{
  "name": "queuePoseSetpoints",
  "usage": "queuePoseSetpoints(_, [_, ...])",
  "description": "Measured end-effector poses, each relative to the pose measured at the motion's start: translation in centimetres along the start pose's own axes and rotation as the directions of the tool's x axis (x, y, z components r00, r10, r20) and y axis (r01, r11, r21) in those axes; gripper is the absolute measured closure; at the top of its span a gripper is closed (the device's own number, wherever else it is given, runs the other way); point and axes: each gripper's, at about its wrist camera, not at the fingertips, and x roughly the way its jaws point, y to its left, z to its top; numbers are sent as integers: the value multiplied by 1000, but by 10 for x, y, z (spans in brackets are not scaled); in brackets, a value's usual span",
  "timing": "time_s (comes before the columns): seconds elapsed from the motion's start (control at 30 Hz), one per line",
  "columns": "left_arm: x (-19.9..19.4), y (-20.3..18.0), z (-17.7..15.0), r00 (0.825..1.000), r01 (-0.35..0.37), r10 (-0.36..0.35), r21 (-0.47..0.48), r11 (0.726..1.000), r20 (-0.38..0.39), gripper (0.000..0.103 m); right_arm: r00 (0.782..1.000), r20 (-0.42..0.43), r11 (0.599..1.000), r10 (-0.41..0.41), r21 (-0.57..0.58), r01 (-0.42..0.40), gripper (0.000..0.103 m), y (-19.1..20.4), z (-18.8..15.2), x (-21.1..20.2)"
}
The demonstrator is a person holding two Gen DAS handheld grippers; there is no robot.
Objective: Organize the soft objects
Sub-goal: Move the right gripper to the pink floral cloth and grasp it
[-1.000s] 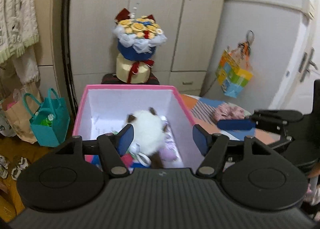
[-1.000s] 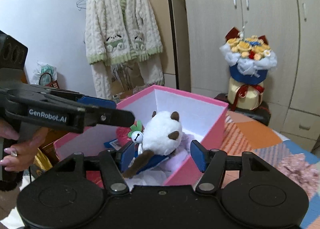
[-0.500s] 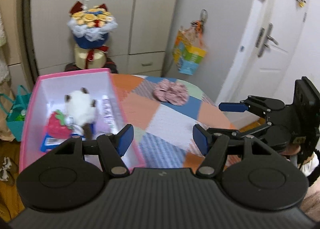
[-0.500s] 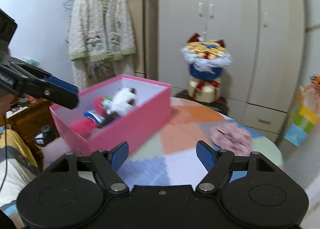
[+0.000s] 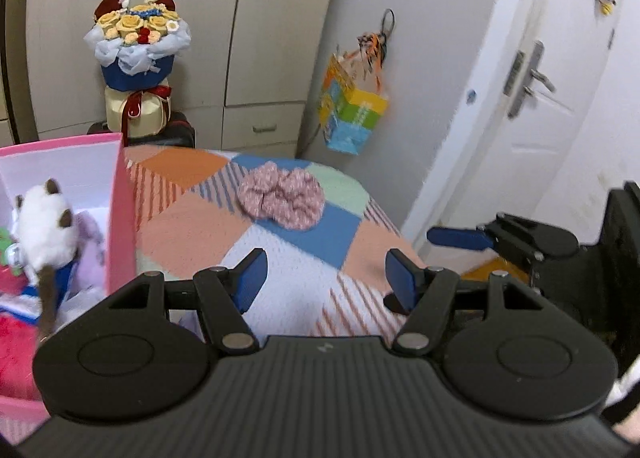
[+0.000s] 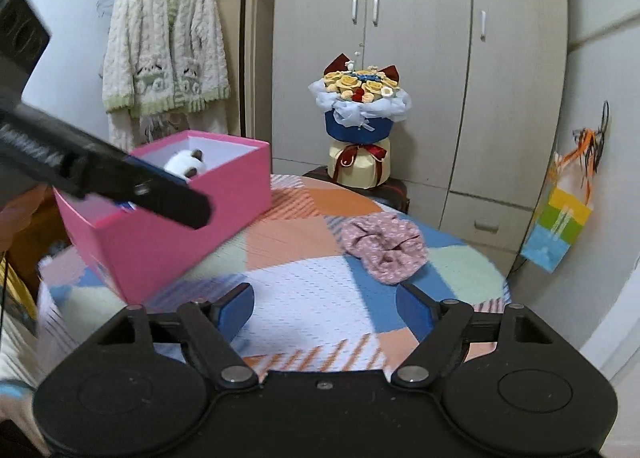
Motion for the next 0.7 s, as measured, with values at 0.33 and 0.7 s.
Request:
queuePoseSetpoints(0.33, [101,19,29,993,-60,79,-197,979,90,36,1000,-23,999,-17,-52,16,21,-53,7,68])
queuePoseSetpoints(0.7, [191,62,51,989,-138,146,-419,897,-11,36,995,-73,998,63,-18,-64,20,-93,9,162])
